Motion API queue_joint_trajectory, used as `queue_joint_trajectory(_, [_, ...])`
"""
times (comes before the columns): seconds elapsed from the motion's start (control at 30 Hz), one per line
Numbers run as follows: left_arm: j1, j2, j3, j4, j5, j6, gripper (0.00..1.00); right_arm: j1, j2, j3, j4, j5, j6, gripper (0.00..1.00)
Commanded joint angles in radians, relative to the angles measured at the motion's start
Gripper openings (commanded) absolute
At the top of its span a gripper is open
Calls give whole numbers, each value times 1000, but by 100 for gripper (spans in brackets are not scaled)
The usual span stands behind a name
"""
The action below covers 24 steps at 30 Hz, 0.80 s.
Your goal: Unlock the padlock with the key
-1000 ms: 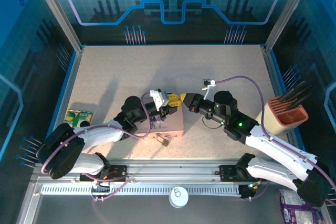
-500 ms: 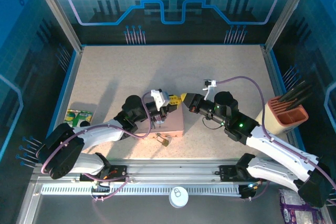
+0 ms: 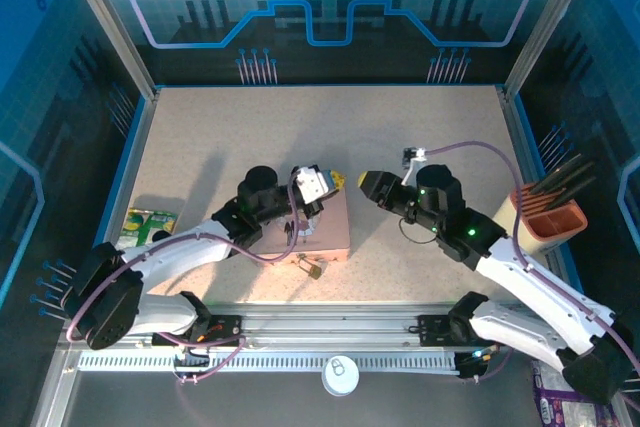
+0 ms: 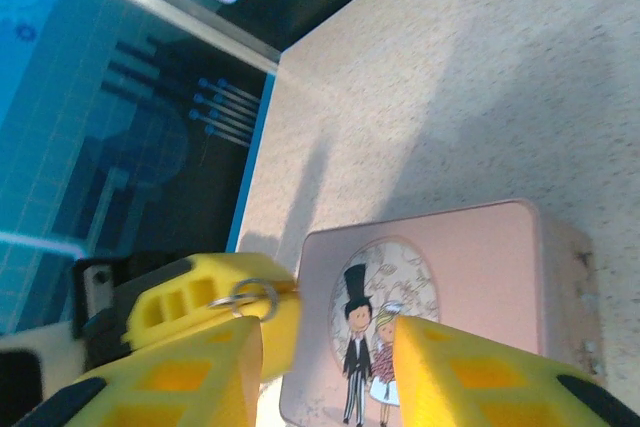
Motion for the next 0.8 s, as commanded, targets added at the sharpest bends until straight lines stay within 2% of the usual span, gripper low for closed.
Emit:
queue_joint_trajectory(0.0, [-9,-26,32,-122,-45,307,0,-45,-36,5,-80,-65,51,40])
queue_joint_trajectory(0.2, [-9,-3,75,-225,13,629,0,-49,-3,-9,-26,-167,208,38])
queue_joint_trajectory(0.4, [-9,18,142,-333,43,743,0,-5,14,-30,6,-156,317,36])
queue_joint_trajectory(0.53, [-13,27,148,-348,44,783,0,11,16,-51,43,-149,366,31])
queue_joint_trajectory(0.77, [-38,53,163,-374,13,832,0,36,42,-76,111,-151,409,30])
